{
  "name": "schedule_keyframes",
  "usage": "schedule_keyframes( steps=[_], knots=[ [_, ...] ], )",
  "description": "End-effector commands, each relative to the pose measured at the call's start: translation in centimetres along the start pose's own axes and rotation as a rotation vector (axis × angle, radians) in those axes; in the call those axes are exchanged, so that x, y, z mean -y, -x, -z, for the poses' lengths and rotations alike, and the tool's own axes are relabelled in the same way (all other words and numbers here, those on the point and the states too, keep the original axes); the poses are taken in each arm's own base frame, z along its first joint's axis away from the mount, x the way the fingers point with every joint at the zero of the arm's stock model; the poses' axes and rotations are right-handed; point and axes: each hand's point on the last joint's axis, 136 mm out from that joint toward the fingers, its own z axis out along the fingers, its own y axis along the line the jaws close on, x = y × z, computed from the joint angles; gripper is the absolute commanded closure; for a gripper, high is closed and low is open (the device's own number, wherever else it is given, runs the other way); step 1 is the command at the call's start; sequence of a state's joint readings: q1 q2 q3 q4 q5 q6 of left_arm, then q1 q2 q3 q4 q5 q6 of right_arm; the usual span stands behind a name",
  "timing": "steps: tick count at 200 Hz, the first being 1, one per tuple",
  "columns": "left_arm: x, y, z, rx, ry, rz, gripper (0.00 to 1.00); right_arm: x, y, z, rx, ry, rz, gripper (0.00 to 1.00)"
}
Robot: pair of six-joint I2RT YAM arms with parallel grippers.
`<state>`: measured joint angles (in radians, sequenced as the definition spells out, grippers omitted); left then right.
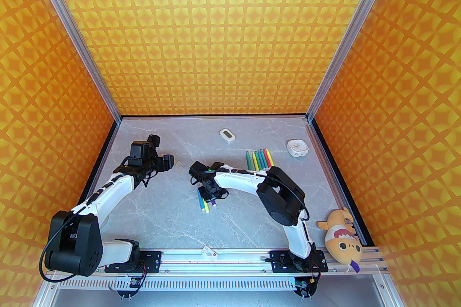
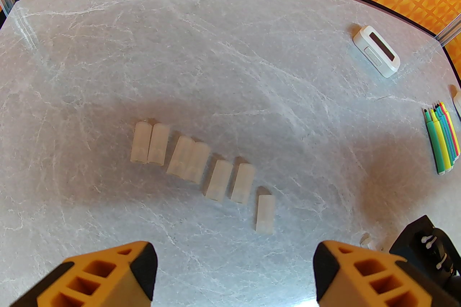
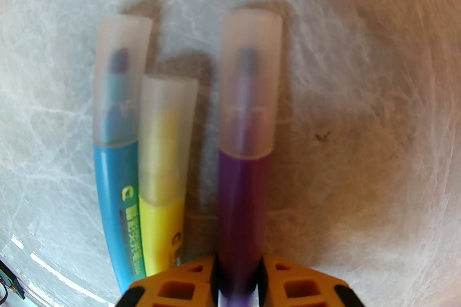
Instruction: Open the pen caps
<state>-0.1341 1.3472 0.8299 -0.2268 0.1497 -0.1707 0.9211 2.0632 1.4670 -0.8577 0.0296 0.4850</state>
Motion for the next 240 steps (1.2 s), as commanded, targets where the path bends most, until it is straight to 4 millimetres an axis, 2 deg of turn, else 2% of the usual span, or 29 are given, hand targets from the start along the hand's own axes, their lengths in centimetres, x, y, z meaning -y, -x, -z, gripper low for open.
schedule_keyframes(
  steps=[1, 44, 84, 106, 167, 240],
  knots=[
    [0.0, 0.2, 0.3, 0.016, -0.012, -0.011, 0.24, 1.3, -0.1, -3.0, -0.023, -0.077, 0.022, 0.77],
    [0.4, 0.4, 0.7, 0.021, -0.031, -0.003, 0.25, 1.9, 0.4, -2.9, 0.001, -0.075, 0.026, 0.91],
    [1.9, 0.7, 0.7, 0.006, -0.111, 0.005, 0.25, 1.6, 2.5, 0.1, 0.136, 0.078, 0.007, 1.0],
    [3.1, 0.8, 0.8, 0.004, -0.177, 0.01, 0.25, 0.9, 3.5, 2.4, 0.232, 0.195, 0.033, 1.0],
    [8.5, 1.8, 1.7, 0.005, -0.475, 0.065, 0.26, -1.4, 5.6, 8.5, 0.47, 0.433, 0.162, 1.0],
    [12.0, 2.1, 1.7, -0.026, -0.651, 0.116, 0.32, -3.1, 7.2, 12.6, 0.622, 0.54, 0.211, 1.0]
  ],
)
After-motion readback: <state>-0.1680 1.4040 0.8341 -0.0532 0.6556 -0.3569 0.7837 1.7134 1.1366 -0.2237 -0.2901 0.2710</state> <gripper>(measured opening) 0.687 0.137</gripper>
